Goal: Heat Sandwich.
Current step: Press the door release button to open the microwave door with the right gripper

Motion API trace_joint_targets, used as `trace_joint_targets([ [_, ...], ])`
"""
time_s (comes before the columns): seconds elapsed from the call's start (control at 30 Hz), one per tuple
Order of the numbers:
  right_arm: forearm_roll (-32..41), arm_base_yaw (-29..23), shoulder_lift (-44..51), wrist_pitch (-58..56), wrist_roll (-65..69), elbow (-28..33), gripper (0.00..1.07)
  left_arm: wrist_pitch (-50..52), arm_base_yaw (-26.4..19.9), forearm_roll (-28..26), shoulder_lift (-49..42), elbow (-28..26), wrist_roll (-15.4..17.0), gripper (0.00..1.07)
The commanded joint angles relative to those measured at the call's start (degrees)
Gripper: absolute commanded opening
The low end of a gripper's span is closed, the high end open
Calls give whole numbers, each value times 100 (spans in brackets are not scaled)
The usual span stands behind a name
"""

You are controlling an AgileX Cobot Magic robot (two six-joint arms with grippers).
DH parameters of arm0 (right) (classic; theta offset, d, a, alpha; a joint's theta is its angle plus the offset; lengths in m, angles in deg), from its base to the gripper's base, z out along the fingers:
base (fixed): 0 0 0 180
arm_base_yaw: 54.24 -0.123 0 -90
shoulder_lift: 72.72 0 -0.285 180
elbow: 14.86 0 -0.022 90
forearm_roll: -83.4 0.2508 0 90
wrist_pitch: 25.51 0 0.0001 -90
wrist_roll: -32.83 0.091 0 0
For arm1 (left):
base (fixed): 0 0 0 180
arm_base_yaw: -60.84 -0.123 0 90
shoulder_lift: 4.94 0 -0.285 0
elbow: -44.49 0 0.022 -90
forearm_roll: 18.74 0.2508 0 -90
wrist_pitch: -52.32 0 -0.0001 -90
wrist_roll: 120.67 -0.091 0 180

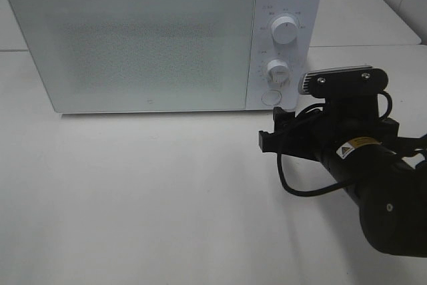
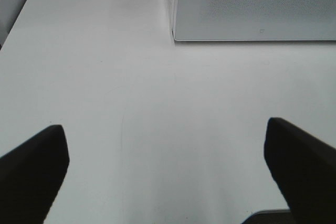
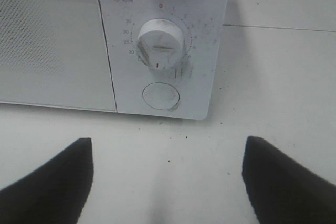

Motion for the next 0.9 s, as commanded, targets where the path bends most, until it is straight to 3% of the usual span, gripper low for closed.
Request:
trace_joint_targets([
  [0.03, 115, -115, -115, 23, -155, -132, 76, 17, 0, -29, -92, 11, 52, 96],
  [0.5, 292, -138, -120, -57, 120, -166, 76, 17, 0, -29, -92, 11, 52, 96],
  [0.9, 281, -138, -120, -52, 3220, -166, 76, 17, 0, -29, -92, 11, 52, 96],
])
